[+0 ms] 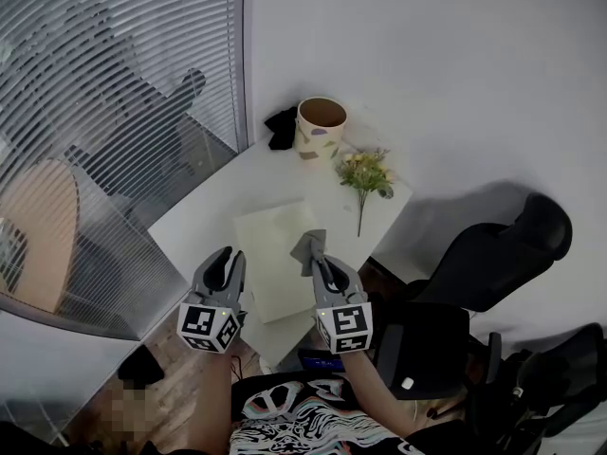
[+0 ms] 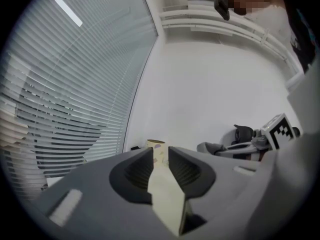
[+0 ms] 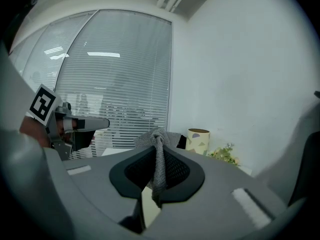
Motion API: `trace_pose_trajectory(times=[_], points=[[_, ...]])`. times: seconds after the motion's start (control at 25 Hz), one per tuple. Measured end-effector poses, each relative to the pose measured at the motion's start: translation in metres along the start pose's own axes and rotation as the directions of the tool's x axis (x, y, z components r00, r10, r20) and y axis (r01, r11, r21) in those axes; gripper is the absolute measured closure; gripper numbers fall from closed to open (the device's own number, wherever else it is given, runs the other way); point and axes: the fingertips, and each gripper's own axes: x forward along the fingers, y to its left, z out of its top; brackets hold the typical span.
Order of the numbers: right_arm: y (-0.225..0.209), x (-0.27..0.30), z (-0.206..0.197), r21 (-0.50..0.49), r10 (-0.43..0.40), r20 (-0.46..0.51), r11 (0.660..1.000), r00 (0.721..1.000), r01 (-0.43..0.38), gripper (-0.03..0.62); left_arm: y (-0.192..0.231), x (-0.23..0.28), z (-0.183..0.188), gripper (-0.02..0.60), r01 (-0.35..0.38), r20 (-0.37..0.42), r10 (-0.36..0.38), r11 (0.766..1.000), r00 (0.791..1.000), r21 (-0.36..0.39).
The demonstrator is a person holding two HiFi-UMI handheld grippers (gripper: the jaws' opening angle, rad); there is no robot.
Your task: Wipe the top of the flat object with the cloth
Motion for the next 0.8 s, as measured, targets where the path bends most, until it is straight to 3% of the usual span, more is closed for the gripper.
trace_pose_trajectory(times=[0.2, 0.44, 0.8], points=[[0.0035, -0.001, -0.0029, -0.002, 0.012, -0.011, 1.0, 1.0, -0.012, 0.576, -0.0003, 0.0016, -0.0025, 0.472, -0.02, -0.036, 0.023, 0.996, 0.999, 0.088], [0.0049, -0.0057, -0.0036, -0.006, 0.01, -0.012, 1.0, 1.0, -0.01, 0.576, 0.0009, 0.0043, -0.007, 0.472, -0.033, -0.068, 0.039, 0.995, 0.997, 0.094], [0.0096, -0.0045, -0.0076, -0.009, 0.015, -0.025, 1.0, 1.0, -0.016, 0.576, 0.0069, 0.0017, -0.0092, 0.472, -0.042, -0.06, 0.043, 0.999, 0.997, 0.014]])
